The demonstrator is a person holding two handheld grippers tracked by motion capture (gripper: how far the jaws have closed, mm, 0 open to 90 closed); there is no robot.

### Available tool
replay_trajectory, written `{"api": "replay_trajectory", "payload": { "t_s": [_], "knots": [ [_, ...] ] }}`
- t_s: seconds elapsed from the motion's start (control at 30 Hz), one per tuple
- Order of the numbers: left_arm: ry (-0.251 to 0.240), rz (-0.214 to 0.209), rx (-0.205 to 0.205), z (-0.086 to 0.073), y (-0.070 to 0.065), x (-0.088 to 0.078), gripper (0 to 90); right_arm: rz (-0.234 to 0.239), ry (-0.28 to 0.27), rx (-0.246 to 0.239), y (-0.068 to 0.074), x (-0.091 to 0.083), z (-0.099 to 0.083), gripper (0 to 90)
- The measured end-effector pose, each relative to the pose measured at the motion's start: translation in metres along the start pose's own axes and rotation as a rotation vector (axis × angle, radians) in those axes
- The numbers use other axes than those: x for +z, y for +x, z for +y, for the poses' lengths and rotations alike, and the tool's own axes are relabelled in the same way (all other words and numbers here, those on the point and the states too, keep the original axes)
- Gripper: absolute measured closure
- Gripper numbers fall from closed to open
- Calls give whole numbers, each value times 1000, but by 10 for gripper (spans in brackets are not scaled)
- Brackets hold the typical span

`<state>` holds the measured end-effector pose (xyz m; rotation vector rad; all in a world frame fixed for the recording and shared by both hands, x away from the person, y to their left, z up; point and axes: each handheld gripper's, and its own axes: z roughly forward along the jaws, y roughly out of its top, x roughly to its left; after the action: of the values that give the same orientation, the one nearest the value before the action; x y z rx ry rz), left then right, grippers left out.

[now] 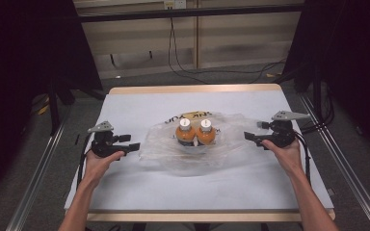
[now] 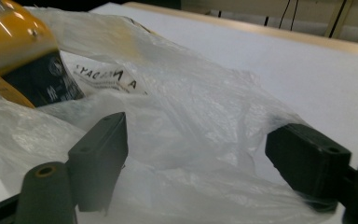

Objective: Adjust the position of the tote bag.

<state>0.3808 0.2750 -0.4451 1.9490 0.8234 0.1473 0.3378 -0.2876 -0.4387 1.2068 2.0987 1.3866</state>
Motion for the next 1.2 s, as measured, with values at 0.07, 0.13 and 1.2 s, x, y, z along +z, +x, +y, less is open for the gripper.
{"api": "replay_trajectory", "payload": {
  "t_s": [0.07, 0.13, 1.2],
  "knots": [
    [-26, 5, -1, 3, -1, -6, 333, -6, -29, 2, 1, -7, 5, 174],
    [-46, 5, 10, 6, -4, -10, 345, -9, -58, 6, 1, -15, 8, 153],
    [-187, -162, 148, 57, -66, -11, 383, 6, 79, -49, 20, -43, -12, 190]
  ]
}}
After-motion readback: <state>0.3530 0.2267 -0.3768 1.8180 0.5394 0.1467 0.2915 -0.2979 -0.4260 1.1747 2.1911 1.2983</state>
